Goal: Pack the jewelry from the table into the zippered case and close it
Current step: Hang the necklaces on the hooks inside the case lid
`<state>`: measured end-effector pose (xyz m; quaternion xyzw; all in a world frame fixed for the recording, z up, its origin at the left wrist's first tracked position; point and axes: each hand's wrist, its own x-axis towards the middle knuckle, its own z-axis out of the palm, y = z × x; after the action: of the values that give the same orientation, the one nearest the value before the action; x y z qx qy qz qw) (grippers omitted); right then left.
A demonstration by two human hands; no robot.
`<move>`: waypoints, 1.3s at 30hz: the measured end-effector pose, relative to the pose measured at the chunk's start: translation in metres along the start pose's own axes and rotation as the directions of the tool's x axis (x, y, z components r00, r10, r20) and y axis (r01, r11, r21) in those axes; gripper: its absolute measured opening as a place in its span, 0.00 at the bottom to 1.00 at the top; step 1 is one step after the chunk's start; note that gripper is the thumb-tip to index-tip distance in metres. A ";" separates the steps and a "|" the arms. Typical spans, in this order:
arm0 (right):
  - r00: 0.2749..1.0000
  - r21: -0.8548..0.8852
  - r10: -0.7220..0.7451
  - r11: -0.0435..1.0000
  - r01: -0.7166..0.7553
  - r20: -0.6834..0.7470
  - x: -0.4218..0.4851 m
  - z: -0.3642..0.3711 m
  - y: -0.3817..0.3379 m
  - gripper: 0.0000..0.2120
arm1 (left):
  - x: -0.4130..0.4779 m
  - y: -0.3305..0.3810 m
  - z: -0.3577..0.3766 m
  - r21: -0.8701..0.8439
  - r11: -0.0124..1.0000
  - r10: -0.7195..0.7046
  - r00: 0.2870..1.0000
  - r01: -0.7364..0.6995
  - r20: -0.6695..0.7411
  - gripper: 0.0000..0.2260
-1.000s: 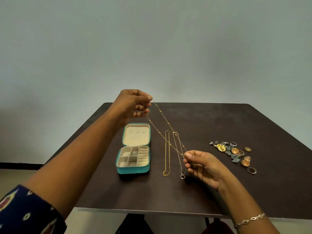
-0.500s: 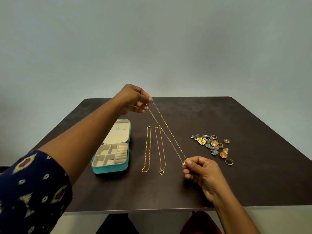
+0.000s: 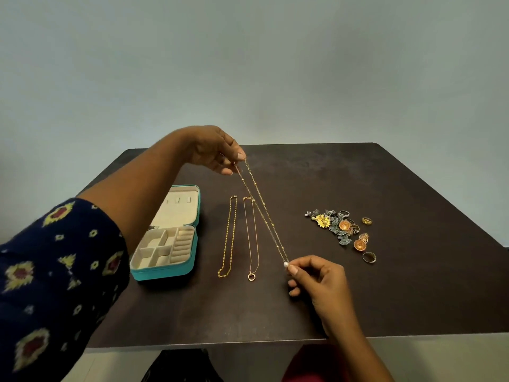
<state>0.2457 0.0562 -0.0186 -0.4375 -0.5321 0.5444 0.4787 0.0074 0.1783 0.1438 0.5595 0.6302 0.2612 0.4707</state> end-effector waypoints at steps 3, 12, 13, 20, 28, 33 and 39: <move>1.000 -0.067 -0.020 0.998 0.020 -0.013 0.000 0.001 0.003 0.06 | 0.005 0.002 -0.008 0.021 1.000 -0.003 0.997 0.001 0.079 0.07; 0.917 -0.622 -0.396 0.707 0.336 0.045 -0.003 0.008 0.020 0.10 | 0.039 -0.009 0.007 0.094 0.993 0.076 0.997 -0.076 0.004 0.05; 0.902 -0.677 -0.428 0.646 0.353 0.061 -0.002 0.010 0.023 0.09 | 0.044 -0.012 0.011 0.108 0.990 0.094 0.996 -0.093 -0.004 0.04; 0.802 -0.884 -0.569 0.263 0.388 0.183 -0.004 0.020 0.028 0.06 | 0.079 -0.039 0.041 0.215 0.965 0.162 0.986 -0.153 -0.027 0.07; 0.795 -0.916 -0.575 0.184 0.357 0.194 -0.002 0.024 0.031 0.05 | 0.111 -0.063 0.070 0.318 0.932 0.188 0.982 -0.175 -0.010 0.08; 0.810 -0.916 -0.558 0.205 0.345 0.180 -0.001 0.025 0.030 0.06 | 0.119 -0.068 0.080 0.352 0.923 0.162 0.987 -0.155 0.010 0.02; 0.878 -0.913 -0.448 0.263 0.312 0.171 -0.003 0.026 0.022 0.06 | 0.124 -0.071 0.085 0.382 0.910 0.170 0.985 -0.162 0.013 0.08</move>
<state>0.2194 0.0500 -0.0398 -0.5192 -0.8010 -0.0068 0.2980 0.0585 0.2626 0.0106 0.6892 0.6239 0.1781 0.3226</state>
